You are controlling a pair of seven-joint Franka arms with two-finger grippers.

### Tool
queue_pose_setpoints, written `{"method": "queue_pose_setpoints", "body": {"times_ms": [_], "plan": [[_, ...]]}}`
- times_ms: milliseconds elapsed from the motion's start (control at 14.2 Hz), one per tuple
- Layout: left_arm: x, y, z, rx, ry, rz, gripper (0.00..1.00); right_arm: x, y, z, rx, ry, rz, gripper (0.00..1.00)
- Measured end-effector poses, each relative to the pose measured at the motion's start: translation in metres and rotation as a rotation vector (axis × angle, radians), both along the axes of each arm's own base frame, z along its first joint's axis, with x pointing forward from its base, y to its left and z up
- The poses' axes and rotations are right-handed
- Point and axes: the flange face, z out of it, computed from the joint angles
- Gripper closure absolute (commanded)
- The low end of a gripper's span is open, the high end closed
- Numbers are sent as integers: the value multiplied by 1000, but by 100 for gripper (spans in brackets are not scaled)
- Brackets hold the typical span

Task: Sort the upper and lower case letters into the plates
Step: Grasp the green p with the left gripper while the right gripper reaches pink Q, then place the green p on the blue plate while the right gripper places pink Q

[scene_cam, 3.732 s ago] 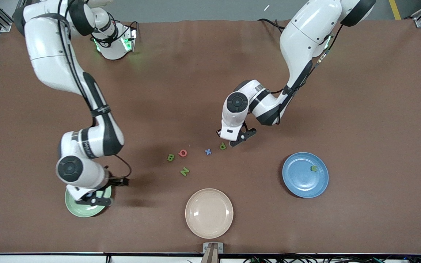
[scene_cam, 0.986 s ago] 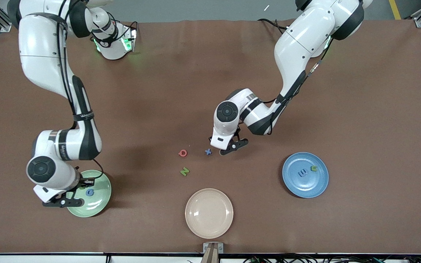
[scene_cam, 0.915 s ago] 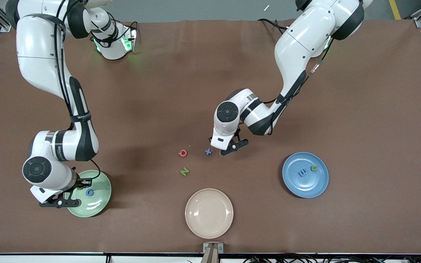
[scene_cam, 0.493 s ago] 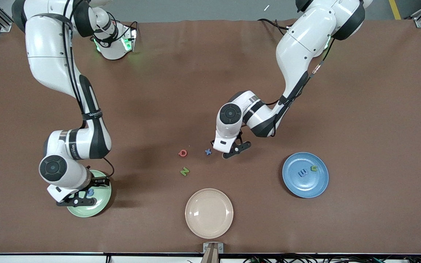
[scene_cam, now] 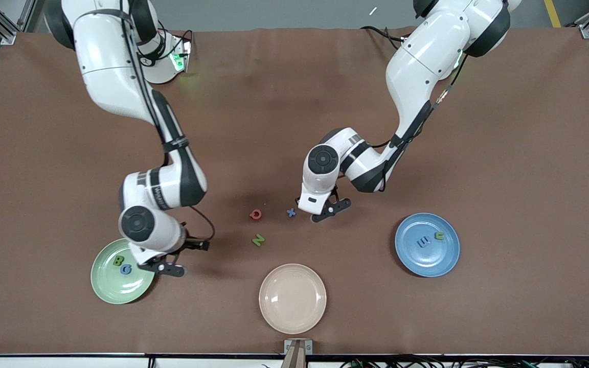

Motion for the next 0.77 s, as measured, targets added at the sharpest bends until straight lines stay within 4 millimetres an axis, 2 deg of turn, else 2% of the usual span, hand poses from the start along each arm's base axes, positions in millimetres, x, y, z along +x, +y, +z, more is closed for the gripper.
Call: {"method": "queue_pose_setpoints", "body": {"times_ms": [211, 352, 493, 634, 775], "plan": [[1, 1, 0, 0, 0, 1, 99, -32, 74, -3, 46, 16, -96, 8], [1, 1, 0, 0, 0, 2, 100, -51, 102, -15, 76, 12, -132, 8], [2, 2, 1, -2, -2, 5, 100, -67, 116, -36, 84, -10, -150, 8], [11, 11, 1, 5, -12, 20, 100, -78, 121, -51, 75, -7, -150, 11], [33, 34, 6, 37, -35, 56, 100, -84, 123, -56, 67, 3, -146, 20]]}}
